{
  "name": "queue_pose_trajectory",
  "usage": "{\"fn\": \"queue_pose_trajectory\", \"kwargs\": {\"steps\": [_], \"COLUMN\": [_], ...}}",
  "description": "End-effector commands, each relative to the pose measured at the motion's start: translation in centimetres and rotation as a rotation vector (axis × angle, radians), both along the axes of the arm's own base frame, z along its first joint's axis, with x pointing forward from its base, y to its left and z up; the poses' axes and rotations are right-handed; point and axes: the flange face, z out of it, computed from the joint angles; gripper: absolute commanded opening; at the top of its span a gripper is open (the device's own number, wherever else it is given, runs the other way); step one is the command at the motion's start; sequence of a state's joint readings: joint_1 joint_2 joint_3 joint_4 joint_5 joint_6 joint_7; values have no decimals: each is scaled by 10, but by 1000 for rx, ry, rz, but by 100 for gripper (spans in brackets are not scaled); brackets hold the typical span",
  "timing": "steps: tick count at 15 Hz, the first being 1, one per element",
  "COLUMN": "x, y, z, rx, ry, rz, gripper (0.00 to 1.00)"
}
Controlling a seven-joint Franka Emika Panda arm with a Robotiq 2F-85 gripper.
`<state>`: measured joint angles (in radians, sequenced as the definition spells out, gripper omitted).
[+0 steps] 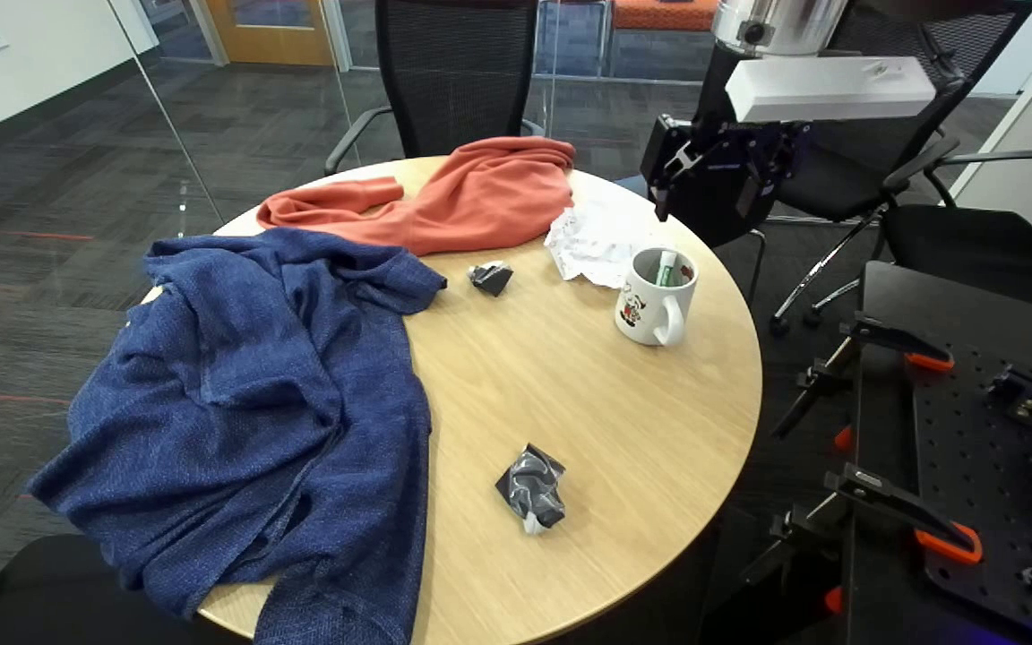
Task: Remove the marker from the mug cup
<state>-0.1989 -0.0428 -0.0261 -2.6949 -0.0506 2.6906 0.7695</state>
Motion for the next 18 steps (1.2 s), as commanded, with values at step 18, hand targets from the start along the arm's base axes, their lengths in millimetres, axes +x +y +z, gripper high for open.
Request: {"fn": "queue_pose_trajectory", "kwargs": {"steps": [18], "x": [15], "y": [-19], "z": [-52], "rx": [-43], "ry": [12], "rz": [-64], "gripper": [68]}}
